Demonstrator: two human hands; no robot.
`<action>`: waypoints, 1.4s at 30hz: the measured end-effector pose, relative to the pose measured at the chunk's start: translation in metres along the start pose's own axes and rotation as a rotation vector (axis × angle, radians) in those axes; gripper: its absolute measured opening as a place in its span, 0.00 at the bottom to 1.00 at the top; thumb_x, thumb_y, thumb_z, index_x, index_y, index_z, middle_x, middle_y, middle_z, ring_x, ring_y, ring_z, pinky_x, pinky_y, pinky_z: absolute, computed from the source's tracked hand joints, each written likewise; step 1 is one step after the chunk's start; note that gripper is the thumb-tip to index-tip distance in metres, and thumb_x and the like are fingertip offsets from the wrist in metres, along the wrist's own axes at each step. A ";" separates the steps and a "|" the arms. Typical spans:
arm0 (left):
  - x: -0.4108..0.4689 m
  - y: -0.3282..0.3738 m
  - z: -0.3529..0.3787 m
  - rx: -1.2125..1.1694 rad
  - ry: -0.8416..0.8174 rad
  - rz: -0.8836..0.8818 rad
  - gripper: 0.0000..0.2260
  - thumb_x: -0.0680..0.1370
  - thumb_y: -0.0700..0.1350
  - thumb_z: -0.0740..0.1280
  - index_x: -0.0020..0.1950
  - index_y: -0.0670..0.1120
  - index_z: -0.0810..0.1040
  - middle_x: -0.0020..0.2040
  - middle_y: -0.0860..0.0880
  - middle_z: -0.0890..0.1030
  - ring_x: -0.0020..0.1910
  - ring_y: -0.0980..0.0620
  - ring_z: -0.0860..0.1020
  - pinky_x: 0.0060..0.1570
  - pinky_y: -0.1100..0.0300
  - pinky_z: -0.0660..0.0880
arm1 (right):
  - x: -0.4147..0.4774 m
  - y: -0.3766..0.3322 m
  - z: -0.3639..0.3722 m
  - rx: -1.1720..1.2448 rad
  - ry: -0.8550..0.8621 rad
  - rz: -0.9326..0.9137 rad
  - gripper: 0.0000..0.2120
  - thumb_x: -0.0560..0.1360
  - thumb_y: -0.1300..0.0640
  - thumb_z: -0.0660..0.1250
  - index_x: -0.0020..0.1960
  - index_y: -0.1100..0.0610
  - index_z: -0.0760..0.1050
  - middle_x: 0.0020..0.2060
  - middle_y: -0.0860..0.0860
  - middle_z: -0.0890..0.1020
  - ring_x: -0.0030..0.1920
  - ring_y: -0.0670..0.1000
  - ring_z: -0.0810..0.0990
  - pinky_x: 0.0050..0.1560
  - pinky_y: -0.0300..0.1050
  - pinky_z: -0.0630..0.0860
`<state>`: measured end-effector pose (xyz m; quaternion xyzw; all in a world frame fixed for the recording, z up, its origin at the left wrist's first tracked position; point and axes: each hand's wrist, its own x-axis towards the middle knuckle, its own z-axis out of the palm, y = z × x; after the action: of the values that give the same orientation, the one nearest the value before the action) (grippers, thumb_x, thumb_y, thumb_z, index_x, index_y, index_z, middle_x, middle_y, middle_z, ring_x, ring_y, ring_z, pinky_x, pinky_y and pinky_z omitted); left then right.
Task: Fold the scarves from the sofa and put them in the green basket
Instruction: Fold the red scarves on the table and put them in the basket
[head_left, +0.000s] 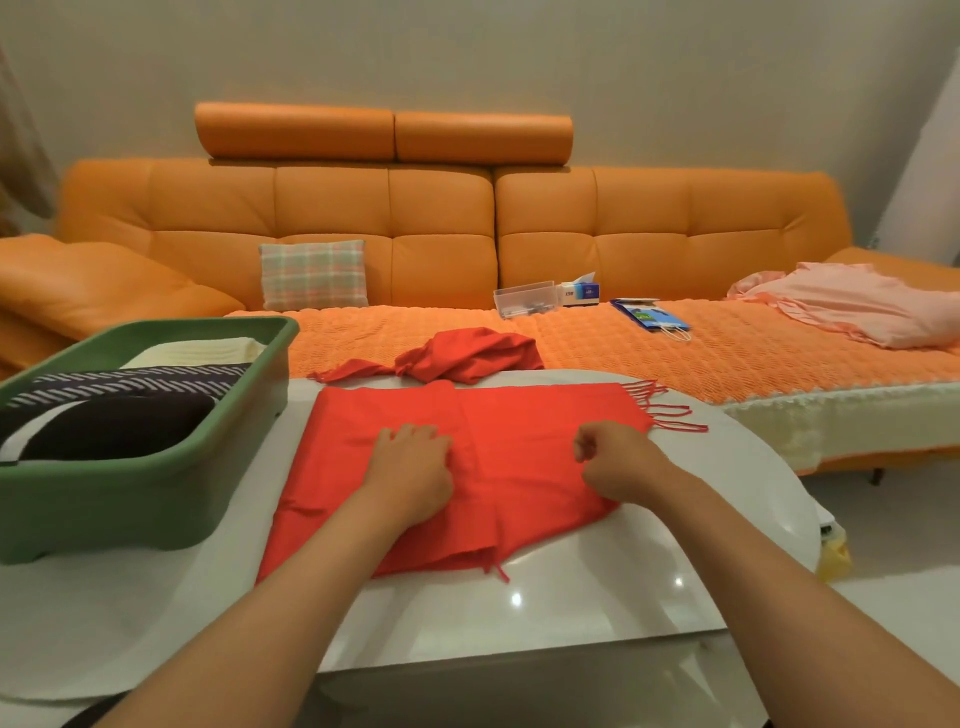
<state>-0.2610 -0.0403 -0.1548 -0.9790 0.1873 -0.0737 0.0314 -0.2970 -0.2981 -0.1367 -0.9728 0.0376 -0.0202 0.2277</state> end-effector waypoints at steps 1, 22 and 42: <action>0.003 0.014 -0.003 -0.108 0.068 0.074 0.20 0.78 0.47 0.59 0.70 0.53 0.72 0.70 0.50 0.72 0.69 0.46 0.68 0.66 0.51 0.65 | -0.002 0.006 -0.006 -0.071 -0.036 0.032 0.10 0.68 0.64 0.60 0.40 0.50 0.75 0.41 0.46 0.81 0.44 0.51 0.79 0.41 0.42 0.71; 0.026 0.081 0.000 -0.733 -0.114 0.187 0.10 0.81 0.45 0.63 0.49 0.46 0.84 0.45 0.51 0.84 0.44 0.54 0.80 0.48 0.59 0.75 | 0.011 0.063 -0.018 -0.107 0.056 -0.119 0.08 0.78 0.58 0.64 0.52 0.47 0.80 0.46 0.47 0.84 0.49 0.51 0.80 0.47 0.43 0.71; -0.040 -0.005 -0.021 -0.326 -0.287 0.279 0.30 0.62 0.59 0.78 0.57 0.57 0.67 0.54 0.57 0.66 0.55 0.56 0.66 0.54 0.57 0.70 | -0.039 -0.025 0.017 -0.057 -0.152 -0.384 0.18 0.70 0.58 0.67 0.58 0.46 0.81 0.53 0.48 0.79 0.54 0.50 0.79 0.55 0.42 0.73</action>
<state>-0.2993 -0.0216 -0.1385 -0.9363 0.3234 0.1022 -0.0906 -0.3334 -0.2646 -0.1414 -0.9669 -0.1651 0.0113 0.1942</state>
